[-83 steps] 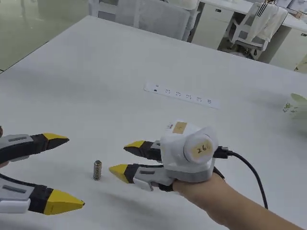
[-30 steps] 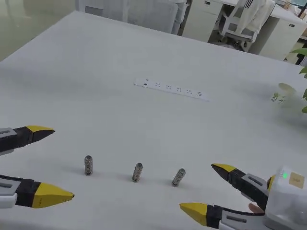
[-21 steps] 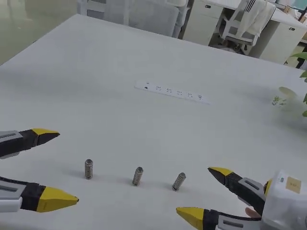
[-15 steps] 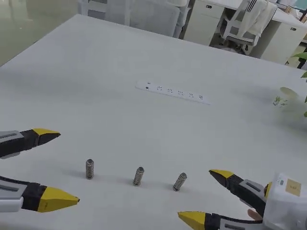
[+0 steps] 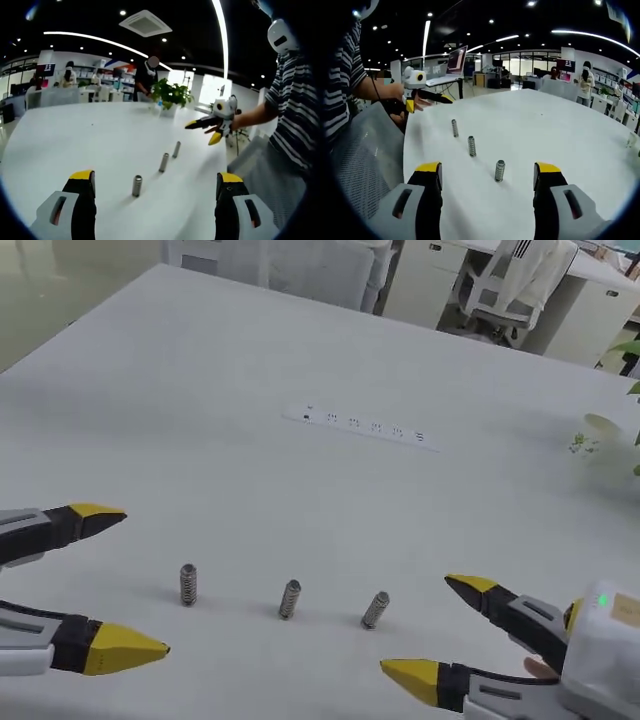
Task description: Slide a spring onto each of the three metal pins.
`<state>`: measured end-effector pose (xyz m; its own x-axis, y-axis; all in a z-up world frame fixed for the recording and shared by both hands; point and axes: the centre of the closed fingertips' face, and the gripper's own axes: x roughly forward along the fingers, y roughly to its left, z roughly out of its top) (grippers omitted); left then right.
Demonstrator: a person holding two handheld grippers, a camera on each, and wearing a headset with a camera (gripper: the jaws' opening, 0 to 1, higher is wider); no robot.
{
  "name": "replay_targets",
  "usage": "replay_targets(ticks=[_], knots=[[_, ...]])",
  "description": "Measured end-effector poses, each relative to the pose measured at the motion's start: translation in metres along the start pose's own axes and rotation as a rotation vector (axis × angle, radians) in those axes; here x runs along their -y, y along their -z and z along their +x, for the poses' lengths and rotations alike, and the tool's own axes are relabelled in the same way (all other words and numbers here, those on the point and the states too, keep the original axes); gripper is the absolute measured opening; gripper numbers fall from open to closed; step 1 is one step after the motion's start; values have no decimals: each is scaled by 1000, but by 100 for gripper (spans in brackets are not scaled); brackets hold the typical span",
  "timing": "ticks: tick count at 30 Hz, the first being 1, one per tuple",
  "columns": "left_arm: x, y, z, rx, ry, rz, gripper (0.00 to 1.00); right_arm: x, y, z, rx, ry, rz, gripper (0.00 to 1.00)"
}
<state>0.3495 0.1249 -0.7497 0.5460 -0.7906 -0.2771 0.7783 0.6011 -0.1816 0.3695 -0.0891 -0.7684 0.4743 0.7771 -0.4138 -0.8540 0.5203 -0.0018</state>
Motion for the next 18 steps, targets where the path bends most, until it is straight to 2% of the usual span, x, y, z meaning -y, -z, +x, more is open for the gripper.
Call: replay_targets(ticks=[7,18], knots=[[0,4,-2,-7,0,-2,98,-1,-2,-2,10,4,11,74],[1,2,0,-5,0,-4,98,-3,-2,-3,17,8,20,74]])
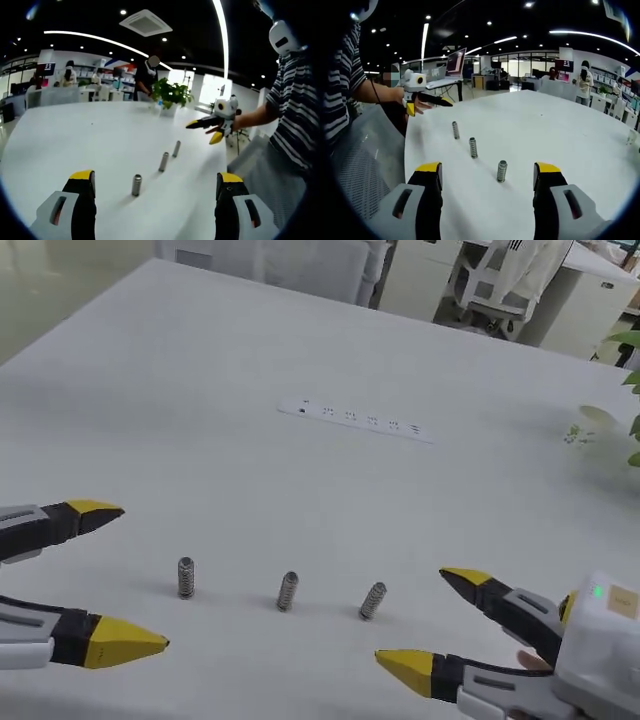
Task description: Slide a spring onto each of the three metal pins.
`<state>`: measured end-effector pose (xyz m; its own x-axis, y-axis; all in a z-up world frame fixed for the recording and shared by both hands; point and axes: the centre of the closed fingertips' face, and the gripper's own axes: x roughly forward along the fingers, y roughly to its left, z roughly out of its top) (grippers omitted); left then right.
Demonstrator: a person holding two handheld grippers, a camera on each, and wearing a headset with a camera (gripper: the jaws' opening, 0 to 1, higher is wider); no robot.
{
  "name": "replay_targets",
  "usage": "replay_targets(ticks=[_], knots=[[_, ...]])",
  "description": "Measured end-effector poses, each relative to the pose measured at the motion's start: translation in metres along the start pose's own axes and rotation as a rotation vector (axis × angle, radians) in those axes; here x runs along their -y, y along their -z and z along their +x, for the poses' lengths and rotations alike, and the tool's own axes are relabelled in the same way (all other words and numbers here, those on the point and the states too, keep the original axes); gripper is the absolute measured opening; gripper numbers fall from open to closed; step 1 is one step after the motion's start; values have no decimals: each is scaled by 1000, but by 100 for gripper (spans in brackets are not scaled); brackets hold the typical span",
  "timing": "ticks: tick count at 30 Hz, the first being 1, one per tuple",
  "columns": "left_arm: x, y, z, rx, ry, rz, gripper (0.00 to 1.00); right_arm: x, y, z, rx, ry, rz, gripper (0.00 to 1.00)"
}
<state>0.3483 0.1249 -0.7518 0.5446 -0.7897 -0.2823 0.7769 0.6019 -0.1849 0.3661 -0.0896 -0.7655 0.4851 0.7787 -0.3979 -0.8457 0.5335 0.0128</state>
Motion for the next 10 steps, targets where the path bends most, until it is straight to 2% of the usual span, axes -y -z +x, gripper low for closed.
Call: replay_targets(ticks=[10], knots=[[0,1,-2,-2,-6,-3,98,-2,2,3,-5,-1,5,74]])
